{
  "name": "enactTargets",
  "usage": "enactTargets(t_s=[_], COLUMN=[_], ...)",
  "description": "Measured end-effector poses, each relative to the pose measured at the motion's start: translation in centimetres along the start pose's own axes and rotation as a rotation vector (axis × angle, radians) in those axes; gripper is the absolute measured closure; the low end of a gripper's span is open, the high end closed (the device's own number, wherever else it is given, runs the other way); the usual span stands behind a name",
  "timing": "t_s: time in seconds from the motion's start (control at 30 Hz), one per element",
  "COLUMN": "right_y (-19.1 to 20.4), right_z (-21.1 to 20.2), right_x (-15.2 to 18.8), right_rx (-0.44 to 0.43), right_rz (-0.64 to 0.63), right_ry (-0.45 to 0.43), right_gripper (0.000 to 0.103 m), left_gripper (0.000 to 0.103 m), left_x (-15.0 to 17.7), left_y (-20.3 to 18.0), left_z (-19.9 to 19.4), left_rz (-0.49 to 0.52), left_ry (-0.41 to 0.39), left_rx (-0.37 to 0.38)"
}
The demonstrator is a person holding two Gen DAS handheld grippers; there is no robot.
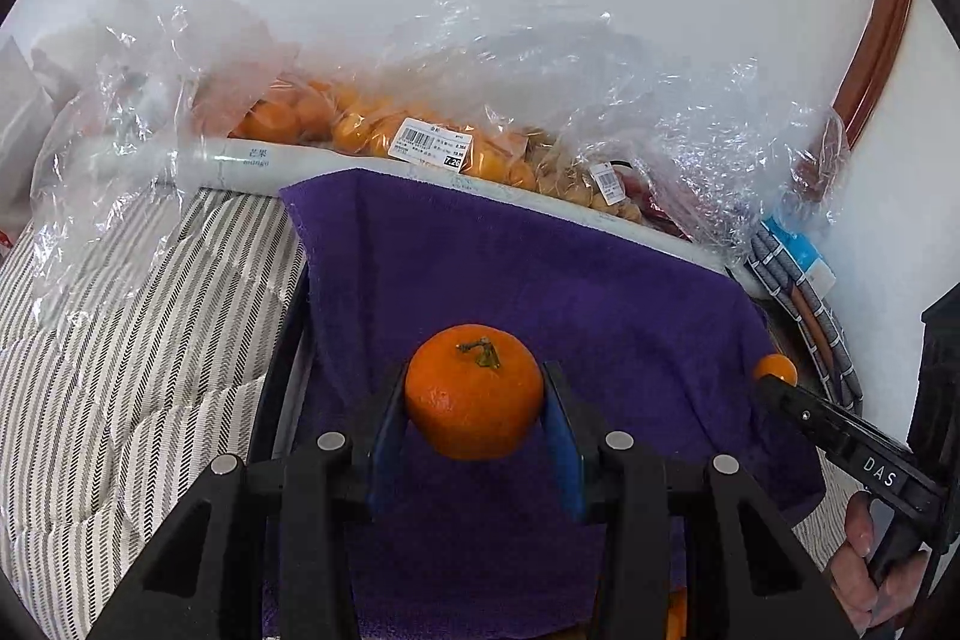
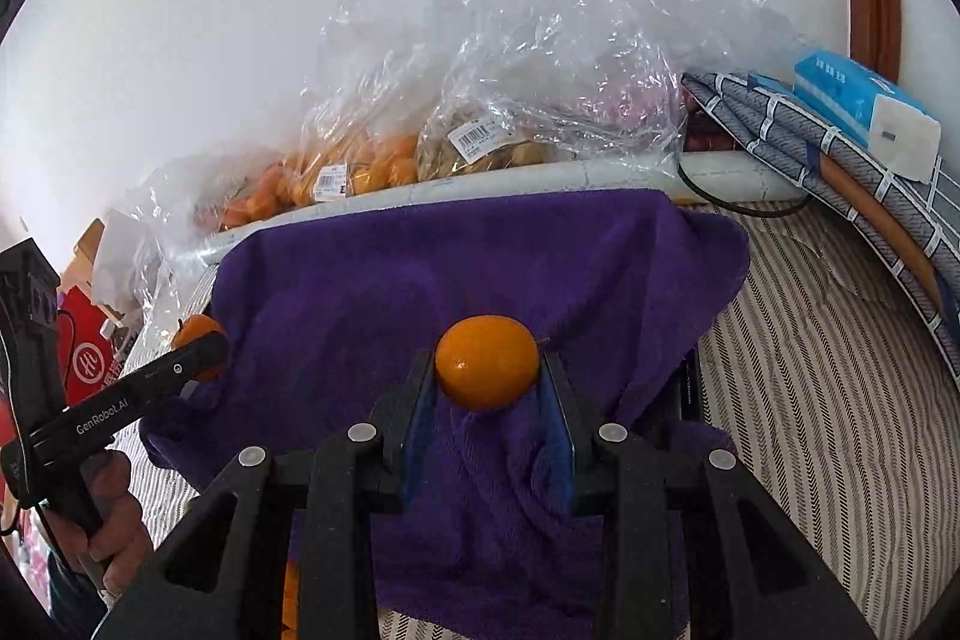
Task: Organize fruits
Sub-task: 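Lift both held oranges and carry them over the purple towel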
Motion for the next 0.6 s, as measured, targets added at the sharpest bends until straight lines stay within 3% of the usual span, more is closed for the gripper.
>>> enactTargets(t_s=[0.6], right_y=[0.4], right_z=[1.6], right_x=[1.1], right_rx=[0.034], right_rz=[-0.034], right_ry=[0.081], right_gripper=[0.069], left_gripper=[0.062], left_x=[1.5], left_y=[-0.3], left_z=[1.4], left_rz=[0.063], left_ry=[0.065], left_rx=[-0.041])
Point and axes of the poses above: each gripper's, at about its wrist camera, not at the fingertips, and z roughly the way its jaws point, y to its left, x to its underside, the point moved 9 cm from there along z, roughly the way its jaws point, and after that the axes turned 14 degrees about -z, right-handed, at the moved point
